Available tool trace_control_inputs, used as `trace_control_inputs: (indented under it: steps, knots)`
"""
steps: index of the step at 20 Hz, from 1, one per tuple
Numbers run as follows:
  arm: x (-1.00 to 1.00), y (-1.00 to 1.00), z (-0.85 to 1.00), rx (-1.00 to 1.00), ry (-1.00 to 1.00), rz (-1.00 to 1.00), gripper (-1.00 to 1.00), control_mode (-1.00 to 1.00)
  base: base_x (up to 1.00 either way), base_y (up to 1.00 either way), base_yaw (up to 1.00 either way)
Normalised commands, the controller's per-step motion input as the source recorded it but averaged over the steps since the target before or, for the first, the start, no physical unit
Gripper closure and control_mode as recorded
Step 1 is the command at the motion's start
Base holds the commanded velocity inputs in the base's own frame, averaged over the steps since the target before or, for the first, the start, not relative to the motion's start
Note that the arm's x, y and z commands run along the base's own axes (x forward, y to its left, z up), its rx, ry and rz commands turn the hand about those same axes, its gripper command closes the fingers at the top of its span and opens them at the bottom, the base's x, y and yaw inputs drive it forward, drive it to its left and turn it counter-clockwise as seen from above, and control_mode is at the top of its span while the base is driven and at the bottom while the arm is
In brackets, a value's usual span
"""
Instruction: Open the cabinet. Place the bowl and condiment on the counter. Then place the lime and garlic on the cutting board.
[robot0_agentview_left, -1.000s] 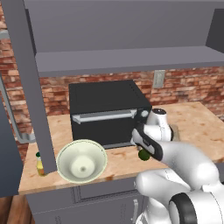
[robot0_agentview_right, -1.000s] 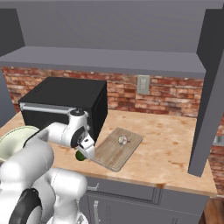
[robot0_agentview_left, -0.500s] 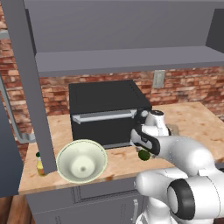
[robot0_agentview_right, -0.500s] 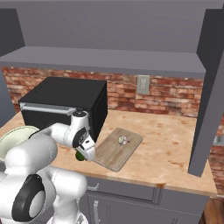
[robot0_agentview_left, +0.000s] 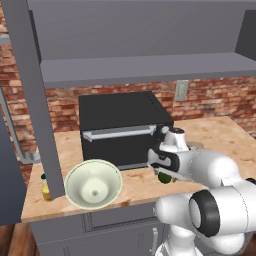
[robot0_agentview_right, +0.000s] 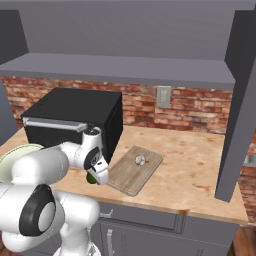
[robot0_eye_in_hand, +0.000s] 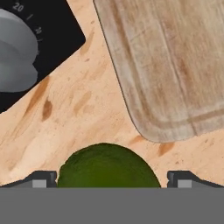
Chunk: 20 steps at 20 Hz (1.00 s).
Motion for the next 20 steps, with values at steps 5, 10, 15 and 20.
trace_control_inputs:
  steps: [5,10,15,20]
  knots:
    - [0.00,0.00,-0.20,0.00,0.00,-0.04,1.00,-1.00,0.00,0.00,0.00]
    - [0.00,0.00,-0.15,0.00,0.00,-0.04,1.00,-1.00,0.00,0.00,0.00]
    - [-0.07,0.00,0.11,0.00,0.00,-0.02,1.00,-1.00,0.00,0.00,0.00]
    - [-0.23,0.04,0.68,0.00,0.00,-0.03,1.00,-1.00,0.00,0.00,0.00]
